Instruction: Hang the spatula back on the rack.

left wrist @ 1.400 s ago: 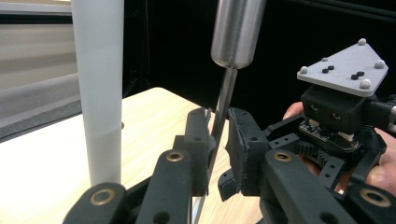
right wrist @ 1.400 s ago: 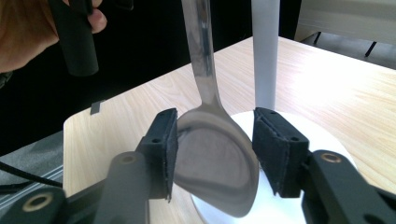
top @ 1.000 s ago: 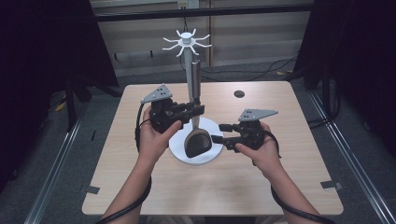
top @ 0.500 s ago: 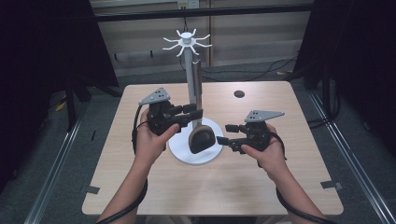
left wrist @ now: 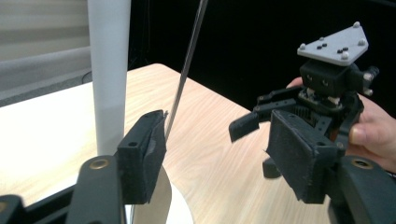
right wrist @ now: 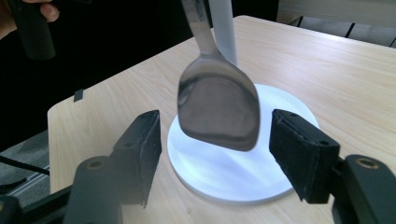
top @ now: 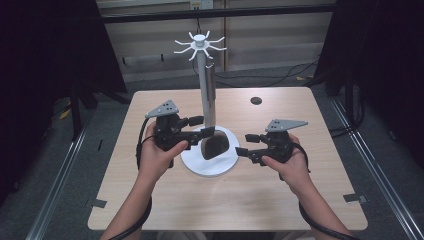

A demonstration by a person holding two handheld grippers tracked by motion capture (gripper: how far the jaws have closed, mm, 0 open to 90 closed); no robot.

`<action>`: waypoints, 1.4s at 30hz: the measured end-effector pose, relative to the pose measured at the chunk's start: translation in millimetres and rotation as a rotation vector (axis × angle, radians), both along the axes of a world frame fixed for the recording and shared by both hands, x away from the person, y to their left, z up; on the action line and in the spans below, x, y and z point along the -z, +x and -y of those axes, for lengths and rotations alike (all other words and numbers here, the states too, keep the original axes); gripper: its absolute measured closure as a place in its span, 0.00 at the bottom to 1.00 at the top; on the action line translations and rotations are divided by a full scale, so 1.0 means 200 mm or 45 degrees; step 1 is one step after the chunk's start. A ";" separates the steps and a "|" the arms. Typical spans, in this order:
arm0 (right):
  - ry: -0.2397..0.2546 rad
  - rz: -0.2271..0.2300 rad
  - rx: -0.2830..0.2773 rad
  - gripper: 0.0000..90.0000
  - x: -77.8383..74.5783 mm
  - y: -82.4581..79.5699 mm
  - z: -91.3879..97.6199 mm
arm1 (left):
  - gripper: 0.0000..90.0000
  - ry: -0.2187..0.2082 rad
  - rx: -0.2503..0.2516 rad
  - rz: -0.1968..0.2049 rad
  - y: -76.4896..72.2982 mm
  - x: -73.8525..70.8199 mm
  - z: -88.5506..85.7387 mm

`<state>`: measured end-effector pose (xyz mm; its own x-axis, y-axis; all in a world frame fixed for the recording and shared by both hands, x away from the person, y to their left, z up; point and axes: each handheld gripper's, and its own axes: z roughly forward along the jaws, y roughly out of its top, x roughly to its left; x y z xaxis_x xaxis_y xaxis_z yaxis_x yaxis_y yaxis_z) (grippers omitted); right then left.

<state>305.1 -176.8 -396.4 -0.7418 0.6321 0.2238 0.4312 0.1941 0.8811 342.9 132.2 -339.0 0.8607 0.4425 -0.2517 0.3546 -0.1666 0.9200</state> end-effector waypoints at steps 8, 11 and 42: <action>-0.016 -0.012 0.012 0.32 0.02 -0.01 0.04 | 0.32 0.036 -0.003 0.010 -0.03 0.05 -0.04; -0.033 -0.013 0.024 0.31 0.03 -0.01 0.06 | 0.28 0.049 -0.021 0.025 -0.03 0.07 -0.06; -0.077 -0.032 0.057 0.16 0.14 -0.07 0.22 | 0.14 0.144 -0.096 0.008 -0.06 0.30 -0.23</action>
